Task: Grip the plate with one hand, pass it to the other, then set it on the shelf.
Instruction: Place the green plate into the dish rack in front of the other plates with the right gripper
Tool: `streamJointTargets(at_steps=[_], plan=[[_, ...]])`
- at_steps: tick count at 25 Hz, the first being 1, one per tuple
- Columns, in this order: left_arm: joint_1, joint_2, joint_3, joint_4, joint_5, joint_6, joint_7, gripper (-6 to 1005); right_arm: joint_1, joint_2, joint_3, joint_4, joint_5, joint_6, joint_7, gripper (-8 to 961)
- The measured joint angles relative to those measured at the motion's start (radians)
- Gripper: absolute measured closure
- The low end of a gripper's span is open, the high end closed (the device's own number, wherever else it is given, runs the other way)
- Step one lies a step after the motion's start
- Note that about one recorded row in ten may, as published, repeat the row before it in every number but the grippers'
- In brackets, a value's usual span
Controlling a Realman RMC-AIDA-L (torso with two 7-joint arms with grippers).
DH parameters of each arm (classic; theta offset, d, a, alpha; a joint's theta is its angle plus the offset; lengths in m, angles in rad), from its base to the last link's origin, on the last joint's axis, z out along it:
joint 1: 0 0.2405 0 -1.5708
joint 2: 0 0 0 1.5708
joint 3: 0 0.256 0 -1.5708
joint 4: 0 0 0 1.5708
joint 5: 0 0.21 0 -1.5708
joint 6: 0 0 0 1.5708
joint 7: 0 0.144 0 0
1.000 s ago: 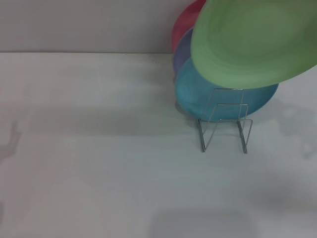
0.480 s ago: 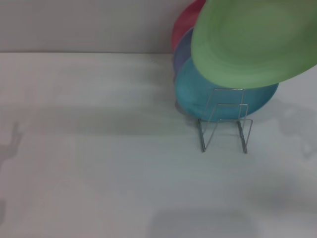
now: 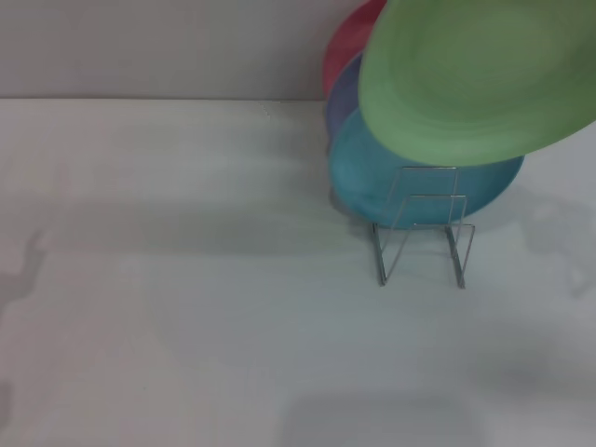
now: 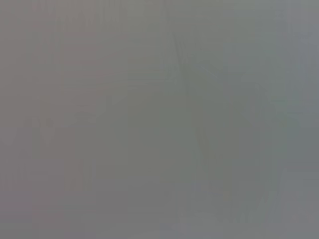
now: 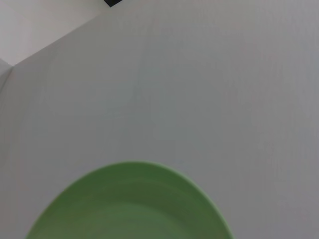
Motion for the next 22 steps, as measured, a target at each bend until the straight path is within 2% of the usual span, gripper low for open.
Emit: streamJointTargets(at_steps=[7,12,22], plan=[[-0.012,0.002,0.005,-0.009,0.007,-0.030,0.019,200,-0.001,0.000,-0.001,0.001,0.000,0.001,0.004,919],[-0.025,-0.004,0.009,-0.005,0.009,-0.057,0.118,200,0.002,0.000,-0.002,0.002,0.000,0.001,0.004,919],[-0.041,-0.004,0.020,0.001,0.005,-0.115,0.113,200,0.013,-0.001,0.003,-0.003,0.000,-0.005,0.001,918]])
